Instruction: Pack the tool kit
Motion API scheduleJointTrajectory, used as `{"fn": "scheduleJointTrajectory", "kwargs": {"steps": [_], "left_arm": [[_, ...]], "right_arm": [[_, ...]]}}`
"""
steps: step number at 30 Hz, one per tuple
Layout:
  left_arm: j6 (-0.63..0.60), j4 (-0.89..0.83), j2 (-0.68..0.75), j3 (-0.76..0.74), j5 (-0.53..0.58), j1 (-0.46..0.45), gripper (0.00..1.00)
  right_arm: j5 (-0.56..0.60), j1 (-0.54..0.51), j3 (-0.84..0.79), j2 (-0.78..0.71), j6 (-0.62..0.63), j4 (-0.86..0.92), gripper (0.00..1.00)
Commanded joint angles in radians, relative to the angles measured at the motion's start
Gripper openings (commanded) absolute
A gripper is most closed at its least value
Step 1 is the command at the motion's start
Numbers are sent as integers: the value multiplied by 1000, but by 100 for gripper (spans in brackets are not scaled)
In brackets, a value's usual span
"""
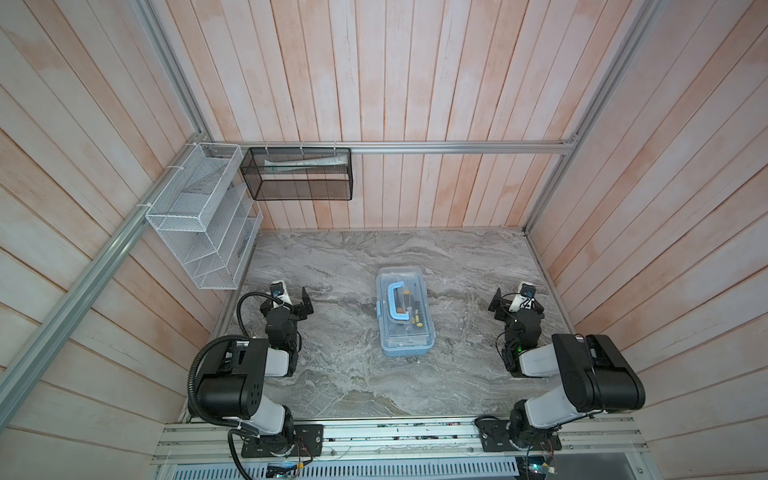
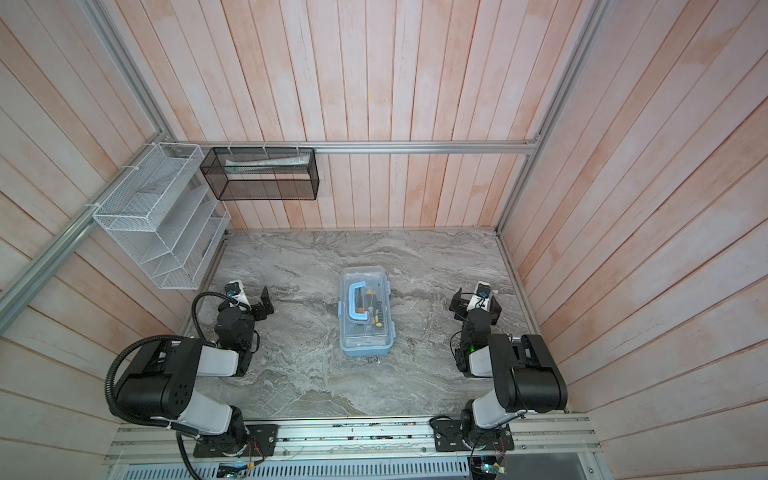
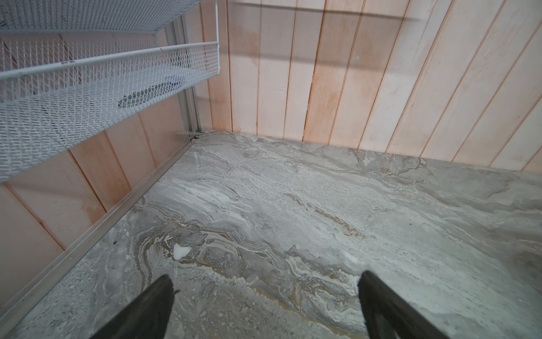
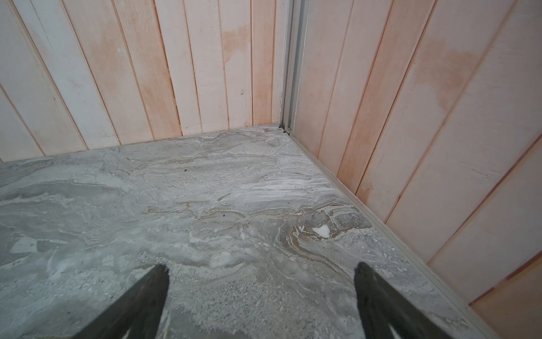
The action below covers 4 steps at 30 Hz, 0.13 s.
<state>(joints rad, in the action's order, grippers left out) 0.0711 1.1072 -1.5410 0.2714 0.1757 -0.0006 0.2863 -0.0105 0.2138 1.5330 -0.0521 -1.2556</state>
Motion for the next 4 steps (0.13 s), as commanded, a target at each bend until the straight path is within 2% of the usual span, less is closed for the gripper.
{"fn": "scheduleJointTrajectory", "kwargs": {"steps": [1, 4], "left_arm": [[-7, 2, -5, 17, -16, 5, 100], [-11, 22, 1, 4, -14, 2, 100]], "right_arm": [[-8, -3, 16, -10, -8, 17, 98], [-7, -2, 16, -10, -9, 18, 98]]}}
